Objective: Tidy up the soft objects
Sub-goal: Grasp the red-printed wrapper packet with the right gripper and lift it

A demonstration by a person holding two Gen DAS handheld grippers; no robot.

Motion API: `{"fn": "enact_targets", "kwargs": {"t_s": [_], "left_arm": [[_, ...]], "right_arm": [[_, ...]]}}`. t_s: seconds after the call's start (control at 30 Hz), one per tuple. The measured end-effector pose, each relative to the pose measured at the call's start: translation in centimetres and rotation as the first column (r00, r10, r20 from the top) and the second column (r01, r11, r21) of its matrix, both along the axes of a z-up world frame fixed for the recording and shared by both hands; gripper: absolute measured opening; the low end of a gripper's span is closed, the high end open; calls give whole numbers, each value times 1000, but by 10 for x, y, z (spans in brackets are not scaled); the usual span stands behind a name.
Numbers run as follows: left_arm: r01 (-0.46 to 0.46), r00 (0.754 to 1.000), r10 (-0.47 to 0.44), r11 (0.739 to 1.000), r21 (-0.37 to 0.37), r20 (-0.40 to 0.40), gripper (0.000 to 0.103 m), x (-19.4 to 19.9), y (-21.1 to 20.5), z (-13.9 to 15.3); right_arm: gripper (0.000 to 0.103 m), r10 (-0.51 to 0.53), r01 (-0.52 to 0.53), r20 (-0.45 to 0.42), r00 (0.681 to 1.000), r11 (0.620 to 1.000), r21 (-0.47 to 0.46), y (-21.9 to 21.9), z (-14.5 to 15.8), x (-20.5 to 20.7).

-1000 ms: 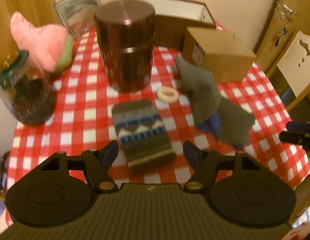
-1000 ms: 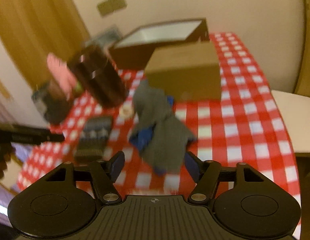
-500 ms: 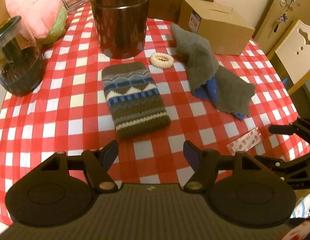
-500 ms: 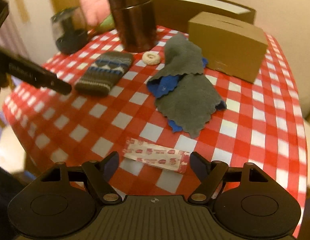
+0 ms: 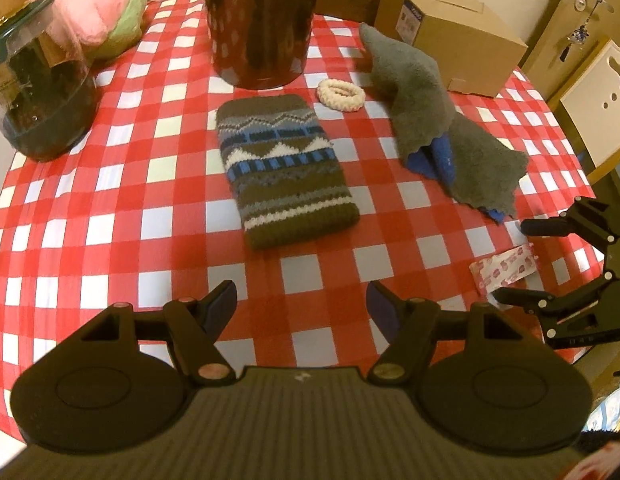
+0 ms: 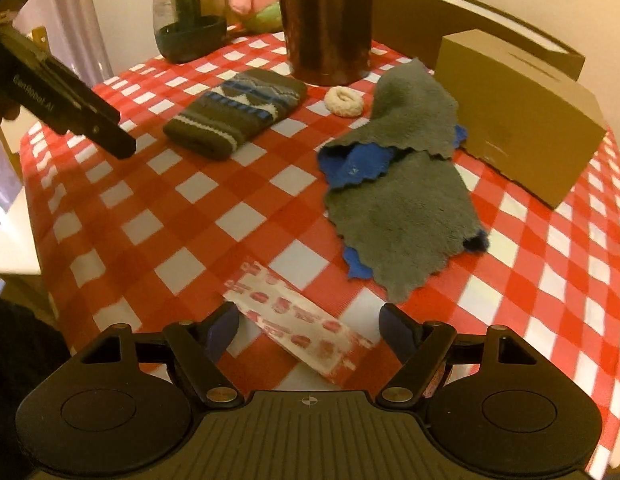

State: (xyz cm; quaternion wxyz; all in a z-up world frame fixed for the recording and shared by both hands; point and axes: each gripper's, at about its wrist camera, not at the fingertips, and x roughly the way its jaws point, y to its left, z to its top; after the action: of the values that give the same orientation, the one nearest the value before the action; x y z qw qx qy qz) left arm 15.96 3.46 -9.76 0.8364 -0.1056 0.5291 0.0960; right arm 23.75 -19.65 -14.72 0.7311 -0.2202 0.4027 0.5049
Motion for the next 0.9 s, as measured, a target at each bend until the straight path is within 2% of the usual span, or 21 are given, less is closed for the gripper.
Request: {"fn": "enact_targets", "kwargs": {"t_s": [0.07,0.2,0.3,0.47,0.57,0.9], "left_arm": [[-10,1000,10,1000,-3,-3,69,-1,2,-1],[-25,1000,25,1000,-7,-8,69,-2,7,-3],[-27,1000,27,1000,-12,-11,69,-1,9,-5],[-16,1000,16,1000,-10,-5,69,4,8,-6],[-12,1000,12,1000,-5,5,69,8,9,-6],[-9,999,8,1000,21,46,69,28,23,-3]], "right_arm": [[72,-6,6,-2,1000,1000,-6,5,1,-1],[53,-15,15,-4,1000,1000,-4,9,5,-9],[33,-29,29,-2,1000,1000,2,11,7,-12],[28,-72,72,2,997,997,-1,13,8,-14],[18,-122,122,-24,992,992,18,13,11,-12],[18,-264,277,-124,957,955,103,4,25,-2]]}}
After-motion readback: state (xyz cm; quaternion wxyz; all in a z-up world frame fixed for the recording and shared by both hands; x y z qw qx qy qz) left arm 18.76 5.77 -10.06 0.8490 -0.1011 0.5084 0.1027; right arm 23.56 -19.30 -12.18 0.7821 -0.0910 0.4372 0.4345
